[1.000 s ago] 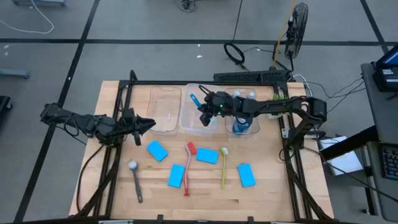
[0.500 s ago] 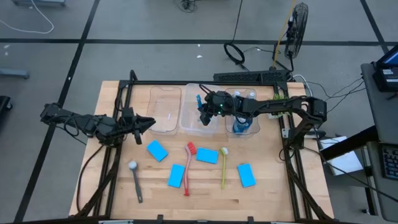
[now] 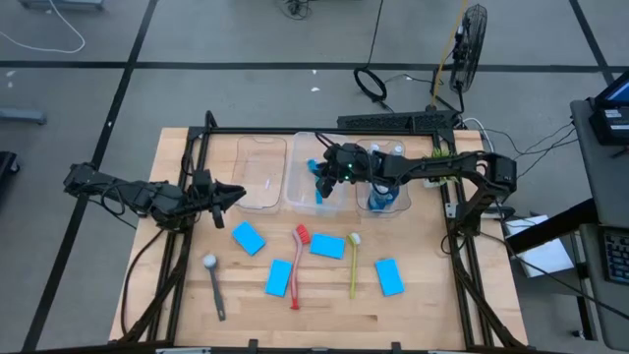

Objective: Pick & Place Kitchen Sink Supplies
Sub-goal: Put the red toilet brush into the middle transparent bin

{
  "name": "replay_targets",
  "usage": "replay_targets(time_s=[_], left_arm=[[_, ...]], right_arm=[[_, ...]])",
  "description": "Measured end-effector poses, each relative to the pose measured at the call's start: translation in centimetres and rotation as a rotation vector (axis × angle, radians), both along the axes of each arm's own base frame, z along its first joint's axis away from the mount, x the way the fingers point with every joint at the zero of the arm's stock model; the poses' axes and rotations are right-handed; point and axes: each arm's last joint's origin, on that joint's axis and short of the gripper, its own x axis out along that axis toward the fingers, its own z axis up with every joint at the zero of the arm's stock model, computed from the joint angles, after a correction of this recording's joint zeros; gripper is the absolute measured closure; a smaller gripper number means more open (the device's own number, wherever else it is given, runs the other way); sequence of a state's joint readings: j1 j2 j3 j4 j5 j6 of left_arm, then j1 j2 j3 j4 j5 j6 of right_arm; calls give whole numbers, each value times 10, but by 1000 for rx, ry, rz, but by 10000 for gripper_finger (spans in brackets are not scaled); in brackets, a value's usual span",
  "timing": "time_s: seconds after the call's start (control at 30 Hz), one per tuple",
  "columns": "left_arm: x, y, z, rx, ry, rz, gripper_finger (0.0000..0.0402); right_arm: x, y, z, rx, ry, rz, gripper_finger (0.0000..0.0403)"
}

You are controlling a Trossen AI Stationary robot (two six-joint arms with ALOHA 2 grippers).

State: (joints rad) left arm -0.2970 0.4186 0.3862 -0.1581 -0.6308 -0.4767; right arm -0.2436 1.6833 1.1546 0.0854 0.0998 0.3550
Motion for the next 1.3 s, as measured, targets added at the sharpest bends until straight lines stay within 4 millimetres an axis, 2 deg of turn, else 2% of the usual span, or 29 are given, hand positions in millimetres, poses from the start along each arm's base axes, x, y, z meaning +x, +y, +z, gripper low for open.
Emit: replay_targets(time_s=[0.2,0.27,0.37,0.6,0.7,0.87,1.03,1.3], left_arm=[[0,0,0,0,0,0,325],[0,0,0,0,0,0,325],[0,0,0,0,-1,0,325],[1,0,4,-34,-46,2,325],[1,0,5,-39,-63,2,325],[4,-2,6,-71,-86,-13,325],[16,-7,9,-91,-123,-84,325],[37,-20,8,-108,-146,-164,325]], right_arm=[[1,0,4,-5,-36,7,303],[-1,2,15,-8,-86,62,303],[-7,9,43,-65,-204,179,303],[-45,45,104,-199,-326,335,303],[-64,61,123,-220,-353,371,303],[-87,86,139,-211,-371,451,303],[-107,107,150,-200,-390,527,303],[-149,122,164,-186,-377,599,303]])
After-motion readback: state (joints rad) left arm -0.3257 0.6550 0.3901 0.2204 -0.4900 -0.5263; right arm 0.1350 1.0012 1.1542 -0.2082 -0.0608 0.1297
